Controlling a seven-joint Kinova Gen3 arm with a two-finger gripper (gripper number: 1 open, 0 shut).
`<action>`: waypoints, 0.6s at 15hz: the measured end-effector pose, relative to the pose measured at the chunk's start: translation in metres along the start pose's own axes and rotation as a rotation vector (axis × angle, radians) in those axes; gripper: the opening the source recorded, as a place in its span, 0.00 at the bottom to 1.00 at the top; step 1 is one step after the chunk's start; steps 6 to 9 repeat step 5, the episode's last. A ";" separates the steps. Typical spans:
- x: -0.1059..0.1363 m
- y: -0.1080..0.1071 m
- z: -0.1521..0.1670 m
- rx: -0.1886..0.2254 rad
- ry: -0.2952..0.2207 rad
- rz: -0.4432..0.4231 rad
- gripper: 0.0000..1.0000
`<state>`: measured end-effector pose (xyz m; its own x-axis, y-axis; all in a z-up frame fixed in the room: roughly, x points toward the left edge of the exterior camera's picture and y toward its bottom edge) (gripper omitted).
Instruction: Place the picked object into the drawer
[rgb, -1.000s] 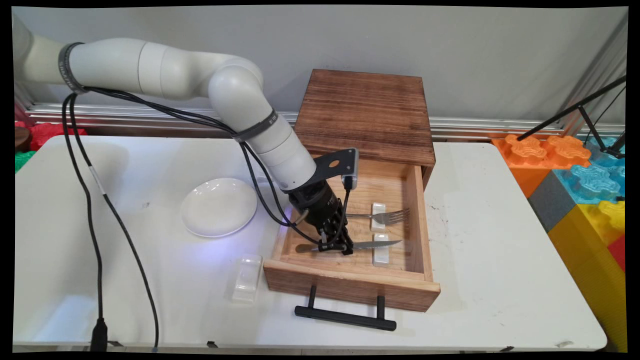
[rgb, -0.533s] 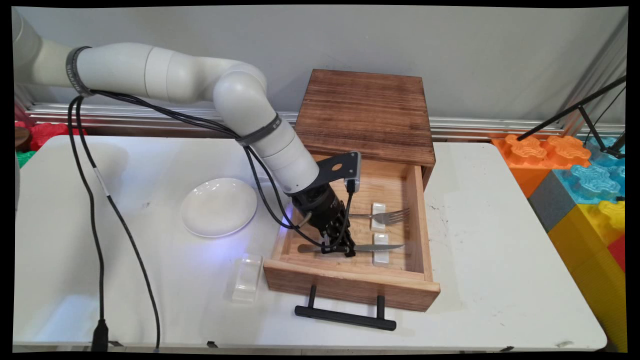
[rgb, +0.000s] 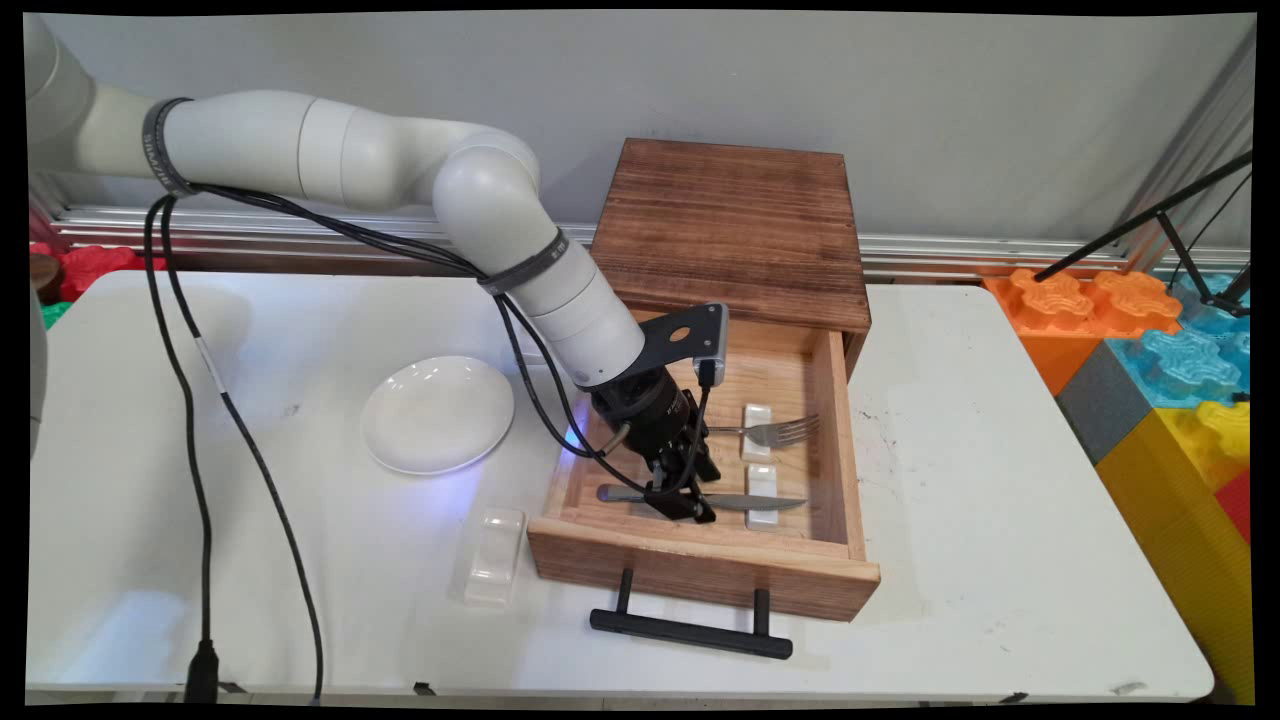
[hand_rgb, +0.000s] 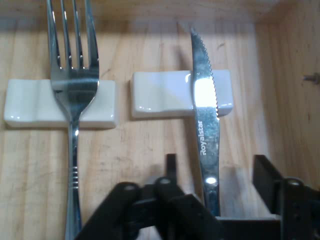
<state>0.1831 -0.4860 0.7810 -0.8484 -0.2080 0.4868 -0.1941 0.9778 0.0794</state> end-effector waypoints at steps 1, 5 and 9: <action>0.000 0.000 0.000 -0.001 0.001 0.002 1.00; 0.001 0.002 -0.003 -0.003 0.006 0.002 1.00; 0.001 0.002 -0.003 -0.003 0.006 0.002 1.00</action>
